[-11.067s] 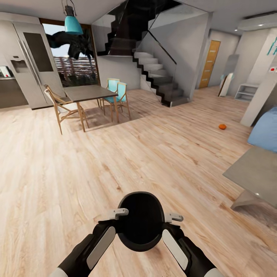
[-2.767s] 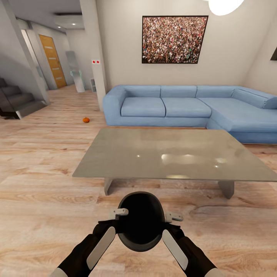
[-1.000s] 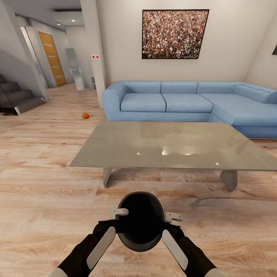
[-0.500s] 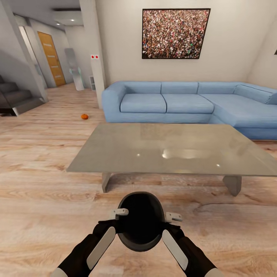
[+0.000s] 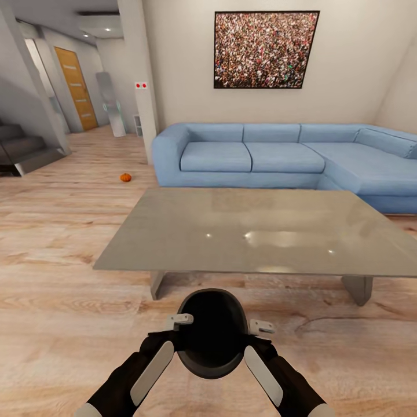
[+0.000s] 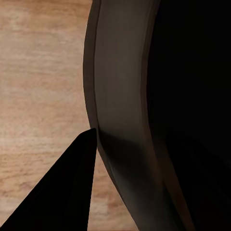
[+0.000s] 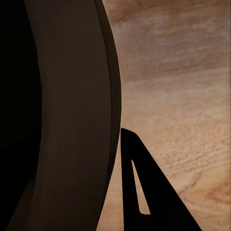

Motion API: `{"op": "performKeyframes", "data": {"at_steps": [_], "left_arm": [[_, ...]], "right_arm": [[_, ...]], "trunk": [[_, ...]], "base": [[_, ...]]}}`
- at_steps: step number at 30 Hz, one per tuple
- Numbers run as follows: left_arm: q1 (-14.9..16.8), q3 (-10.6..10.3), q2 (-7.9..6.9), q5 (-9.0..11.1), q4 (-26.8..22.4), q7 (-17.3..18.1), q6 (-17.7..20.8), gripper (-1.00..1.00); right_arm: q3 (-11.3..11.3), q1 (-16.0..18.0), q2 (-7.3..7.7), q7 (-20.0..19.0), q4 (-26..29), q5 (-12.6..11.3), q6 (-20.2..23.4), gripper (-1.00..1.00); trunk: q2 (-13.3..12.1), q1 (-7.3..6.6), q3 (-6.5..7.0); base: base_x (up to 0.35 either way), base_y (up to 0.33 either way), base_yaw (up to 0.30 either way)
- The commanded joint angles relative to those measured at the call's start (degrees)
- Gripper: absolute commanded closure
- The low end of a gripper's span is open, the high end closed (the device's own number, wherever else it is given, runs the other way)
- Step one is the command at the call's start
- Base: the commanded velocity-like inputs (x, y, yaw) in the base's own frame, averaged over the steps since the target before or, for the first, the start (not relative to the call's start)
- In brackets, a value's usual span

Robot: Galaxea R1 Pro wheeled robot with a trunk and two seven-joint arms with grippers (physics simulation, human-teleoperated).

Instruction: Place each of the two pumpkins and all three candles from the living room inside a cabinet in the living room (use any cabinet), then make sure every cabinet is closed, and position the cauldron so it is next to a table in the living room.

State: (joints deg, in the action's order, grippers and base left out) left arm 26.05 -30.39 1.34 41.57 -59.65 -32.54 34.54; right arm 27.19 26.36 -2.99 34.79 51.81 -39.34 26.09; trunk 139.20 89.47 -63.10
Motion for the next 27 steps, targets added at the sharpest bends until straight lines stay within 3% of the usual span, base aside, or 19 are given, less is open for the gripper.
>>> {"op": "performKeyframes", "data": {"at_steps": [1,11,27], "left_arm": [[0.1,-0.6,-0.03,1.4,-3.2,-0.7,-0.6,1.0],[0.1,-0.6,-0.03,1.4,-3.2,-0.7,-0.6,1.0],[0.1,-0.5,-0.03,1.3,-3.2,-0.7,-0.6,1.0]], "right_arm": [[-0.7,0.0,0.09,0.5,0.0,-0.6,0.7,1.0],[-0.7,0.0,0.16,0.5,0.0,-0.6,0.7,1.0],[-0.7,0.0,0.18,0.5,0.0,-0.6,0.7,1.0]], "trunk": [[0.0,0.0,-0.05],[0.0,0.0,-0.05],[0.8,0.44,-0.4]], "base": [[0.172,0.0,0.0],[0.147,0.0,0.0],[0.008,0.0,0.0]]}}
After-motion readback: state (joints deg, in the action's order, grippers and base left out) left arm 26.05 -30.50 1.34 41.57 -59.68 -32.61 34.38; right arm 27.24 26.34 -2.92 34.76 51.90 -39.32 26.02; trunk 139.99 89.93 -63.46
